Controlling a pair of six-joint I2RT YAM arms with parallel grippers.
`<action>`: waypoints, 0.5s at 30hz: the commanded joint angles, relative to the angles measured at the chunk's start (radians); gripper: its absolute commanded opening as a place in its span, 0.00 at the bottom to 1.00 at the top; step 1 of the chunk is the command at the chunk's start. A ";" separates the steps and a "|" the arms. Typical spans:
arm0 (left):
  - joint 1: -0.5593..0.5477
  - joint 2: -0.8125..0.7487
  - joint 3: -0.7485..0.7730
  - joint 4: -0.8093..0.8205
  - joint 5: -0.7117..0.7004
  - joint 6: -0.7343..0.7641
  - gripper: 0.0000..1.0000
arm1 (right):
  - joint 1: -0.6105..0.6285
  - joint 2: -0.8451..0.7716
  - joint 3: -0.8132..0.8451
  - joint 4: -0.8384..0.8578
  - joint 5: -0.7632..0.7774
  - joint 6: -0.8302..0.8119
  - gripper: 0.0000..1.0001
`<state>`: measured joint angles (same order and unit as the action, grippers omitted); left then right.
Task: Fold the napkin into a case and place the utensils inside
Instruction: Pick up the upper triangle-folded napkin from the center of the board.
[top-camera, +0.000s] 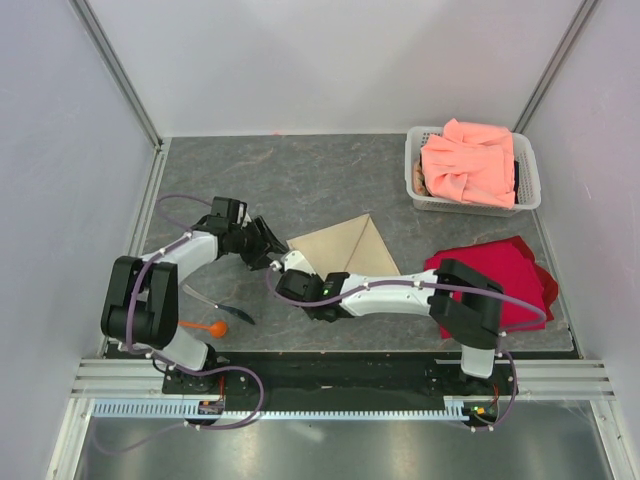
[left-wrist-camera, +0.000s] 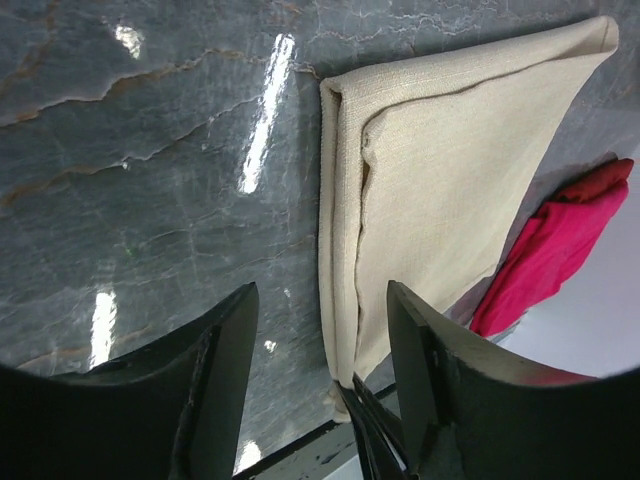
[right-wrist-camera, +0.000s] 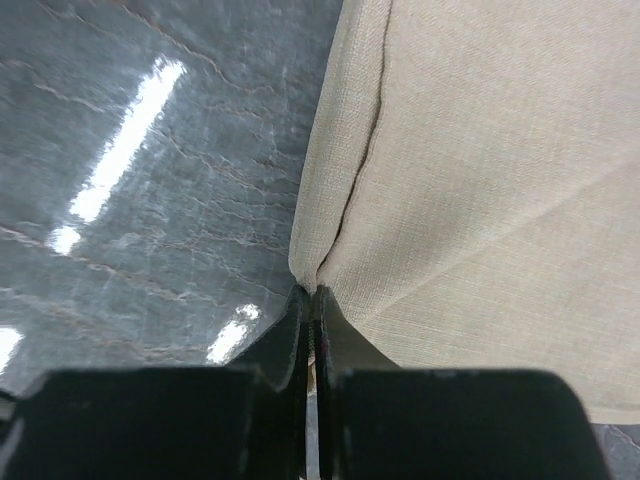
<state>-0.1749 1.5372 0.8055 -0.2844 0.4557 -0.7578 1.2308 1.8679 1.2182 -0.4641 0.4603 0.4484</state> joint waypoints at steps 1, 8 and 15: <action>0.003 0.055 0.050 0.089 0.084 -0.069 0.63 | -0.033 -0.098 -0.008 0.022 -0.069 0.004 0.00; 0.000 0.113 0.077 0.110 0.083 -0.094 0.64 | -0.062 -0.147 -0.063 0.059 -0.130 0.013 0.00; -0.018 0.169 0.098 0.113 0.058 -0.095 0.64 | -0.080 -0.168 -0.082 0.079 -0.147 0.023 0.00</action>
<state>-0.1799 1.6775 0.8700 -0.2031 0.5194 -0.8215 1.1606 1.7527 1.1458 -0.4187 0.3286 0.4534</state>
